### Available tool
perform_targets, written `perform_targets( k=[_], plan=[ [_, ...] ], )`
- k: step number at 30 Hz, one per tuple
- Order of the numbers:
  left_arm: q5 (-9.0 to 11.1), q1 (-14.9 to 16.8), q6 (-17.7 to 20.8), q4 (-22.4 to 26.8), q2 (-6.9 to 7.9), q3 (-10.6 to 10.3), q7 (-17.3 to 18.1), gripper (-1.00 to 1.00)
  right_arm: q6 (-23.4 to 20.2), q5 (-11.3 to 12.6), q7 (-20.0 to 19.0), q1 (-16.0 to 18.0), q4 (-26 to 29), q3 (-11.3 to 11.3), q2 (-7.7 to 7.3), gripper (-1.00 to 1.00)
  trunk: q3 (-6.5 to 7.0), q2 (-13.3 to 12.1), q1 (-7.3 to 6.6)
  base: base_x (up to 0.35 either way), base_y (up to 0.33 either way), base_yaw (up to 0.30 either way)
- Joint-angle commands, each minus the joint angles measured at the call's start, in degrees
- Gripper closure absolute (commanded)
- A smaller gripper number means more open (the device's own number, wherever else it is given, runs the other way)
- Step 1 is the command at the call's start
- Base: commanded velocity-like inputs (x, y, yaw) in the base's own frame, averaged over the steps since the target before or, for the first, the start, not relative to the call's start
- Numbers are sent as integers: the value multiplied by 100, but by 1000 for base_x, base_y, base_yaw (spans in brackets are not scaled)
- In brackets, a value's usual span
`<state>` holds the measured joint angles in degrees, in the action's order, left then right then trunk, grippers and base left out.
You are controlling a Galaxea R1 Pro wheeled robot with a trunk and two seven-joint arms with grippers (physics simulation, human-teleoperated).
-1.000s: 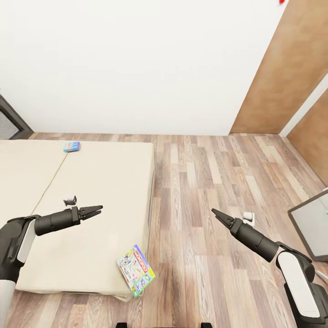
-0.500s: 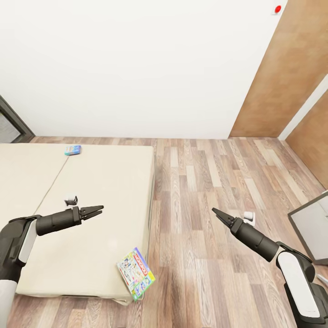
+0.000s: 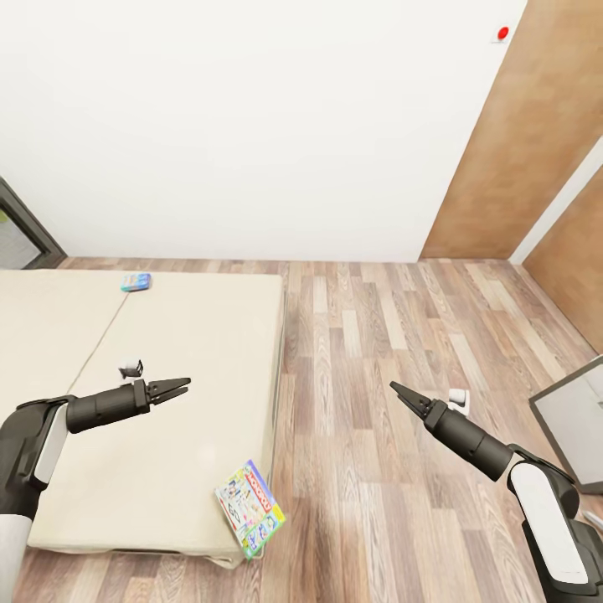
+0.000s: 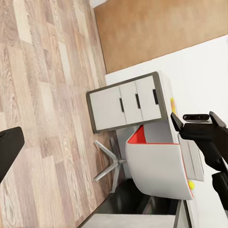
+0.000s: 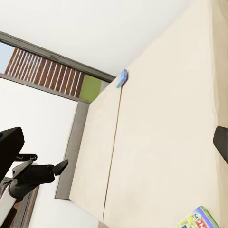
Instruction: Put all the toys in the child's room - the three board games (two on the bed and one on the table), the two jigsaw puzzles on the table, and the tennis ball on the table - inside the toy box on the table in the child's room.
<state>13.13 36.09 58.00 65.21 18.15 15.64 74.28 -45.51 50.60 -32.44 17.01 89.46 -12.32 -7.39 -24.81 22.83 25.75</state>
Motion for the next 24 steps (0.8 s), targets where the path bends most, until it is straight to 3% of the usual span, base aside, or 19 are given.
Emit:
perform_targets(
  k=[1,24],
  plan=[
    [13,3,44,0,0,0,7,-100,-38,11,-8,6,1,-8,1,-100,1,9,3,0,0,0],
    [15,3,44,0,-4,0,7,-100,-37,11,-8,4,1,-7,1,-100,220,9,3,0,0,0]
  ],
)
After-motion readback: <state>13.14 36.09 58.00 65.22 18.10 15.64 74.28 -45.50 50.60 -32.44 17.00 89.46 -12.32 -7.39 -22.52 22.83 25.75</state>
